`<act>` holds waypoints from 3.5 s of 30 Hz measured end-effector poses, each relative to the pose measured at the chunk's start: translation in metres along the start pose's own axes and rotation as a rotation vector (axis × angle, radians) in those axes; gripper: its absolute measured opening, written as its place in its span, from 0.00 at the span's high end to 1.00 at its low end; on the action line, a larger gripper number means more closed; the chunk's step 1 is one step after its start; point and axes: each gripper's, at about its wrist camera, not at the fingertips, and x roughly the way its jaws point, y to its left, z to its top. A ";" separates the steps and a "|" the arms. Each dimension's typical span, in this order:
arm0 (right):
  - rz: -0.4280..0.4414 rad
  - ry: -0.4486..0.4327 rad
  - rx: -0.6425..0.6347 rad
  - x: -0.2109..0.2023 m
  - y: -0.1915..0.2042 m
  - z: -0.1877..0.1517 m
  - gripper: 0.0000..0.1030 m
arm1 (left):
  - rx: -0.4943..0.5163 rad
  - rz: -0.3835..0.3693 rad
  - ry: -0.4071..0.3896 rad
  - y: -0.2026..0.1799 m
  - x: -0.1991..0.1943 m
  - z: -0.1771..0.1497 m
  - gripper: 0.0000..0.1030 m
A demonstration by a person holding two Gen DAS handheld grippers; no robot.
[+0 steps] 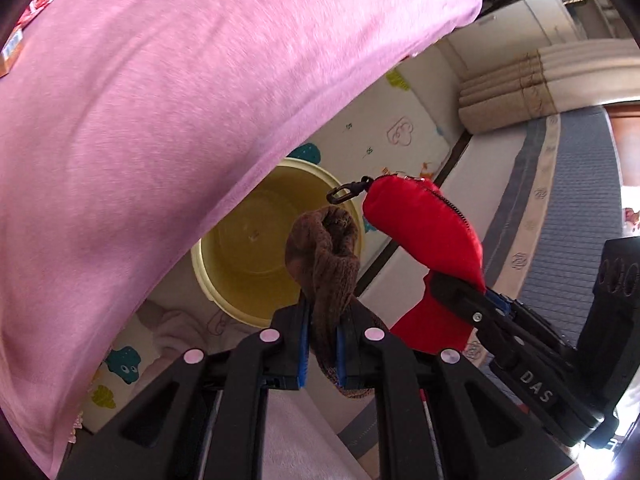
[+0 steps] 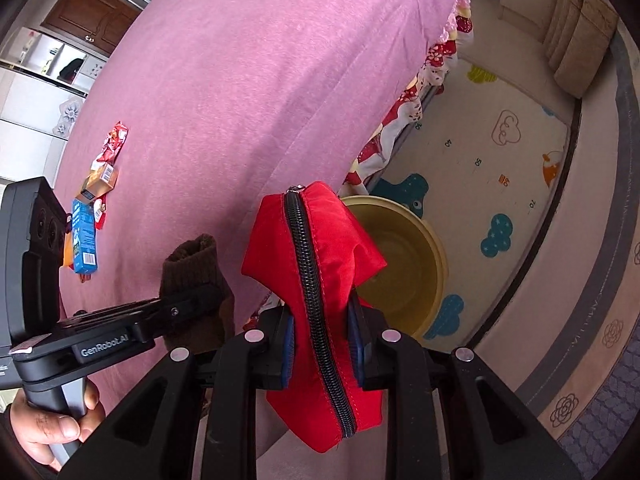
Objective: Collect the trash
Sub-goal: 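Drop the brown sock into the yellow bucket with the left tool while the right tool drops the red pouch, then bring both open tools back over the items on the bed, then grasp the blue nasal spray box with the right tool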
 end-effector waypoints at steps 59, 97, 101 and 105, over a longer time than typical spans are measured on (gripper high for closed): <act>0.213 0.151 -0.606 0.096 0.493 0.030 0.54 | -0.668 0.131 -0.492 0.404 -0.287 -0.088 0.26; 0.085 0.339 -0.443 0.227 0.514 0.067 0.55 | -0.753 0.010 -0.354 0.522 -0.237 0.003 0.26; 0.093 0.355 -0.436 0.226 0.505 0.069 0.55 | -0.775 0.002 -0.354 0.524 -0.239 0.010 0.50; 0.091 0.356 -0.442 0.226 0.508 0.062 0.56 | -0.751 -0.004 -0.376 0.517 -0.245 0.012 0.74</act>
